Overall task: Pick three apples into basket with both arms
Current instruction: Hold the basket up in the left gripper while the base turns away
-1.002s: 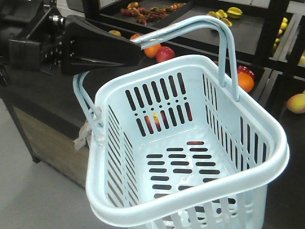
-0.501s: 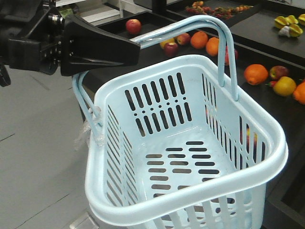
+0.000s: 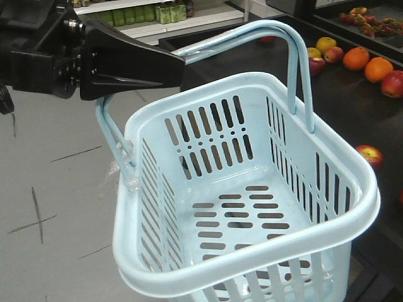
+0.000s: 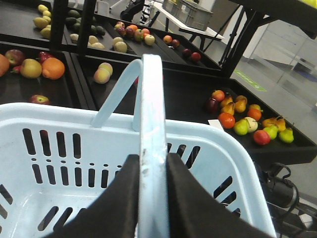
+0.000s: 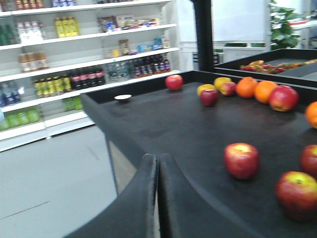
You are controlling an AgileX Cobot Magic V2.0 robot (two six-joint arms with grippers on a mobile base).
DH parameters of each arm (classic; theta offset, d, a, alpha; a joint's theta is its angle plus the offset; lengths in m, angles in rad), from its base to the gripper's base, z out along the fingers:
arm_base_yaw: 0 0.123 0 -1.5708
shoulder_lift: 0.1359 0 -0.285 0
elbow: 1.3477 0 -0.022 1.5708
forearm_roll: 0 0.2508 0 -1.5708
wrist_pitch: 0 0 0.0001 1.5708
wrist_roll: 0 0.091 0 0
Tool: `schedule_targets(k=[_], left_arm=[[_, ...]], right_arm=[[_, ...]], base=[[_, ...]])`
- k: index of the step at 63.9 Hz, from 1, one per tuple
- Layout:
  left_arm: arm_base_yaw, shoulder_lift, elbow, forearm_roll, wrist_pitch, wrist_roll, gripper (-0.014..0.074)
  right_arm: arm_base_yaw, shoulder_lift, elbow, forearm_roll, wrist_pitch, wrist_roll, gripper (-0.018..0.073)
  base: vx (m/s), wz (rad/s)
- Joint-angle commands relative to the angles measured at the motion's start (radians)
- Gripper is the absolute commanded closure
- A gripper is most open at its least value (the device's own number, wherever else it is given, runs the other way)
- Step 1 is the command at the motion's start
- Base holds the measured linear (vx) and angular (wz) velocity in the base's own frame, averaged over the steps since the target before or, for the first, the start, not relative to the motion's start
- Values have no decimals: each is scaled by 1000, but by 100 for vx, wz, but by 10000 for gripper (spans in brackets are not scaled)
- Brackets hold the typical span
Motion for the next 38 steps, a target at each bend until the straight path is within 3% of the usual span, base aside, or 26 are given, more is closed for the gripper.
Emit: schedule_targets(k=[1, 38], left_arm=[[-1, -36, -25, 0, -117, -13, 603], [-1, -36, -25, 0, -117, -13, 603]], right_arm=[[-7, -11, 13, -9, -68, -10, 564], [-7, -11, 13, -9, -68, -10, 564]], base=[[-9, 44], [-7, 46]])
